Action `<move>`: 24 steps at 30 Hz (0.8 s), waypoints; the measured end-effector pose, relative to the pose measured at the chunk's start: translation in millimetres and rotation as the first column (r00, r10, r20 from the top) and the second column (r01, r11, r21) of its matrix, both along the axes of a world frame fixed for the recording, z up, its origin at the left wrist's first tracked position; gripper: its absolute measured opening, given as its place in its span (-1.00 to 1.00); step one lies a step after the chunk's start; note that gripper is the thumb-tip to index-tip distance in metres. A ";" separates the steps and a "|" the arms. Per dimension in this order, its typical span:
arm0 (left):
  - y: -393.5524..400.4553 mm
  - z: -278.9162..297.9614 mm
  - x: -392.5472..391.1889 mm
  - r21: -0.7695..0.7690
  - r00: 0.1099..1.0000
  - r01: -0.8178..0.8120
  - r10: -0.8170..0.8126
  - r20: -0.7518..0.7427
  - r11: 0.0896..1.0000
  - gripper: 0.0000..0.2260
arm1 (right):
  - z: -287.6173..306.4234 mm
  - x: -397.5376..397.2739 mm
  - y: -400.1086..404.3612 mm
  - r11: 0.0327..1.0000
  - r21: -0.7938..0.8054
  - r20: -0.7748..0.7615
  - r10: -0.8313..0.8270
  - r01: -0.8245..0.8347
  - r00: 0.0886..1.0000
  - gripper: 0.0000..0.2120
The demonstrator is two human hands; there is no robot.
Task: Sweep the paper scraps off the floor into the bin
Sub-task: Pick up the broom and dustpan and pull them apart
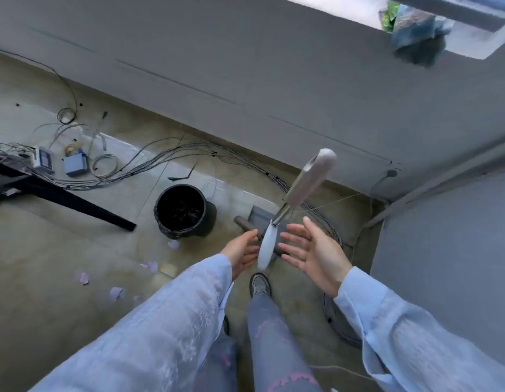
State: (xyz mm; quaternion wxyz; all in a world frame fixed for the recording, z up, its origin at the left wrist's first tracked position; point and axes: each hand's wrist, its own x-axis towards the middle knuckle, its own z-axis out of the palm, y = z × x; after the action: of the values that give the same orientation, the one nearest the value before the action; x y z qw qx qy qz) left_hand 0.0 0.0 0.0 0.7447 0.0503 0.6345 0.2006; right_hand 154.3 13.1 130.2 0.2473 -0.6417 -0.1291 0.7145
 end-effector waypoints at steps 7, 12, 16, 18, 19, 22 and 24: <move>24.8 -24.7 27.3 -0.086 0.984 0.173 -0.170 0.043 0.981 -0.76 | 9.4 18.3 28.5 0.991 -0.055 -0.029 0.122 -0.123 0.992 -0.63; 35.6 -45.4 26.7 -0.070 0.974 0.181 -0.168 0.154 0.981 -0.67 | 12.1 17.2 38.5 0.980 -0.102 -0.050 0.168 -0.172 0.985 -0.62; 33.2 -43.4 25.6 -0.085 0.965 0.217 -0.200 0.171 0.973 -0.68 | 19.8 20.0 35.4 0.975 -0.145 -0.099 0.155 -0.169 0.983 -0.65; 33.2 -41.8 31.0 -0.117 0.961 0.215 -0.189 0.201 0.970 -0.67 | 29.7 25.8 35.3 0.975 -0.153 -0.149 0.137 -0.159 0.979 -0.65; 31.9 -42.0 30.9 -0.118 0.960 0.222 -0.195 0.203 0.968 -0.65 | 33.8 27.9 33.3 0.977 -0.151 -0.170 0.126 -0.152 0.977 -0.65; 36.9 -51.9 29.0 -0.134 0.970 0.172 -0.144 0.195 0.976 -0.60 | 43.5 23.7 50.4 0.963 -0.186 -0.252 0.147 -0.197 0.957 -0.58; 34.0 -51.8 34.9 -0.149 0.969 0.166 -0.134 0.206 0.975 -0.61 | 55.6 28.2 52.5 0.958 -0.201 -0.304 0.138 -0.205 0.943 -0.49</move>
State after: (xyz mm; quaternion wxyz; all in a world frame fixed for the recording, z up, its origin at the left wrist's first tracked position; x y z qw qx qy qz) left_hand 34.9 34.0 -51.8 0.8178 0.0167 0.5675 0.0945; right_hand 182.5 65.6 185.8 0.1238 -0.5418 -0.0641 0.8288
